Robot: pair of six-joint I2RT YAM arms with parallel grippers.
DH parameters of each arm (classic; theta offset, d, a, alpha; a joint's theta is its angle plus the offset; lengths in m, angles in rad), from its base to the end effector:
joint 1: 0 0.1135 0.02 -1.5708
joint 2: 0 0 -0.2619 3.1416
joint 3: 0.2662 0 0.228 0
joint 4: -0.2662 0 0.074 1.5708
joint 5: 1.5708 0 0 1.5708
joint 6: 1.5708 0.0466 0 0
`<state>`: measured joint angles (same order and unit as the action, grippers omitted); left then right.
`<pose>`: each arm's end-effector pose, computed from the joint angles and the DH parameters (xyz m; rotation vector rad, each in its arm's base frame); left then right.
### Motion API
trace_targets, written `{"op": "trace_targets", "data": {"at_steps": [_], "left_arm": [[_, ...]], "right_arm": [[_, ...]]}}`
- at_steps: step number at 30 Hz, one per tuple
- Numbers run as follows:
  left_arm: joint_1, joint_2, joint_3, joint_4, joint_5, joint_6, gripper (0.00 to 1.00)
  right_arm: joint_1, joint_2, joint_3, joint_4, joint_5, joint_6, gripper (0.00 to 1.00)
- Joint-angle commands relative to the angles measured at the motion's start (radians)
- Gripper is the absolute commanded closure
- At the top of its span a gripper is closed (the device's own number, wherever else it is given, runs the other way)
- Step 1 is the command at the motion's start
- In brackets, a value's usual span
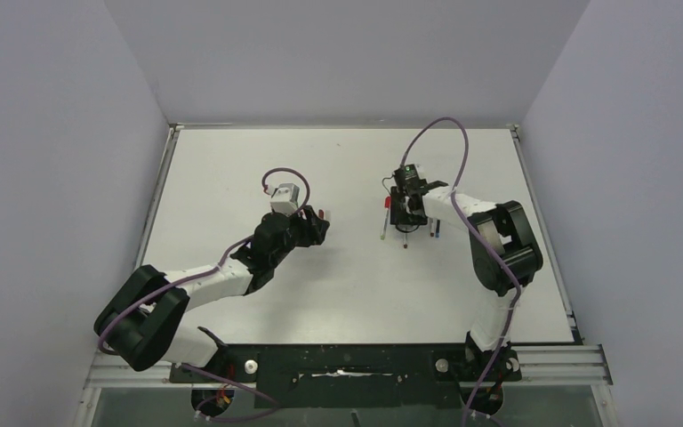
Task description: Open the pen caps
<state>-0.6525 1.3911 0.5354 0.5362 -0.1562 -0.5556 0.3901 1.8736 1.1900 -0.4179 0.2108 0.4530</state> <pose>0.2242 -0.1622 0.2067 -0.0156 1.9435 -0.6713 0.3372 0.1281 0.1644 0.1492 2.6261 0.0034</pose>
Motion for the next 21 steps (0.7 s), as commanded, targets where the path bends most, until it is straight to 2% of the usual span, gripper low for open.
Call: {"op": "trace_targets", "data": {"at_steps": [1, 5, 9, 11, 17, 21], "left_arm": [[0.001, -0.026, 0.011, 0.073, 0.009, 0.002, 0.46], [-0.001, -0.024, 0.012, 0.074, 0.01, 0.002, 0.46], [0.0, -0.026, 0.011, 0.074, 0.01, 0.002, 0.46], [0.0, -0.025, 0.011, 0.075, 0.011, 0.002, 0.46], [-0.001, -0.022, 0.012, 0.077, 0.014, 0.0, 0.46], [-0.001, -0.017, 0.011, 0.079, 0.012, 0.0, 0.46]], "right_arm": [[0.006, 0.011, 0.006, 0.001, 0.026, 0.0, 0.54], [0.006, 0.012, -0.004, 0.005, 0.025, 0.0, 0.56], [0.006, 0.006, -0.012, 0.002, 0.023, -0.003, 0.68], [0.007, -0.009, -0.024, -0.001, 0.025, -0.004, 0.71], [0.007, -0.058, -0.065, -0.015, 0.026, -0.007, 0.6], [0.013, -0.062, -0.091, -0.006, 0.016, -0.004, 0.6]]}}
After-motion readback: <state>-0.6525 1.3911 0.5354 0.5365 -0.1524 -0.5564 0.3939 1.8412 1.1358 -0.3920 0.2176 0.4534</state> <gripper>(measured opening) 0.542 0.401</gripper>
